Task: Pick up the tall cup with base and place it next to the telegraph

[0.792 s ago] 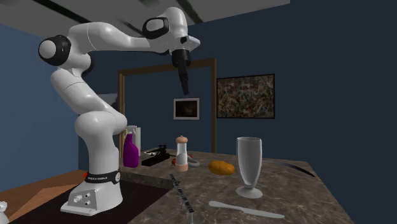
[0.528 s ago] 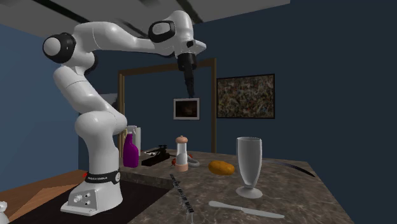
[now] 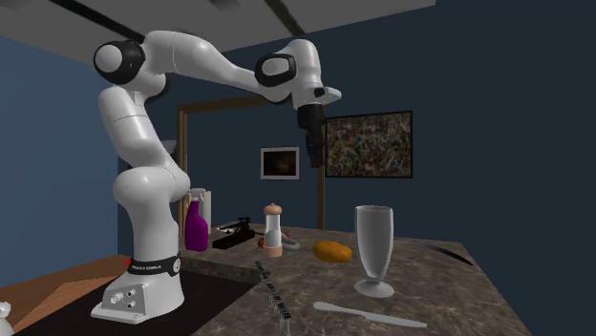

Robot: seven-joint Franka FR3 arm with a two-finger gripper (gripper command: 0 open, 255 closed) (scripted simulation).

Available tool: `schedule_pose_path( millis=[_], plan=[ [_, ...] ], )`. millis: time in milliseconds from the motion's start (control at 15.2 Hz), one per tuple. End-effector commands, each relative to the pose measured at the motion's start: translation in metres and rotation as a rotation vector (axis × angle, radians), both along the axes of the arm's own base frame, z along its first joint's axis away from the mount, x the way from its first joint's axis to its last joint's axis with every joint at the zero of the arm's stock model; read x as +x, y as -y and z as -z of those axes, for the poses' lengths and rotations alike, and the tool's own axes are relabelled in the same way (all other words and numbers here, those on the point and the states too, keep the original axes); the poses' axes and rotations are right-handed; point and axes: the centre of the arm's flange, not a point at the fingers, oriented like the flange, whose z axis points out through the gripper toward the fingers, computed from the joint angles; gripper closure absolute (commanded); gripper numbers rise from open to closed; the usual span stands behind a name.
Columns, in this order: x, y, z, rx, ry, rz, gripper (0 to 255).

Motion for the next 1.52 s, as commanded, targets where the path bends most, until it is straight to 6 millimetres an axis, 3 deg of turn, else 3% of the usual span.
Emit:
schedule_pose_path(
  millis=[0,726,1188,1452],
  plan=[
    [0.025,-0.003,0.017,0.009,-0.004,-0.005,0],
    [0.140,-0.029,0.102,0.053,-0.030,-0.034,0],
    [0.144,-0.029,0.138,0.053,-0.030,-0.034,0],
    [0.144,-0.030,0.141,0.053,-0.030,-0.034,0]
  ],
)
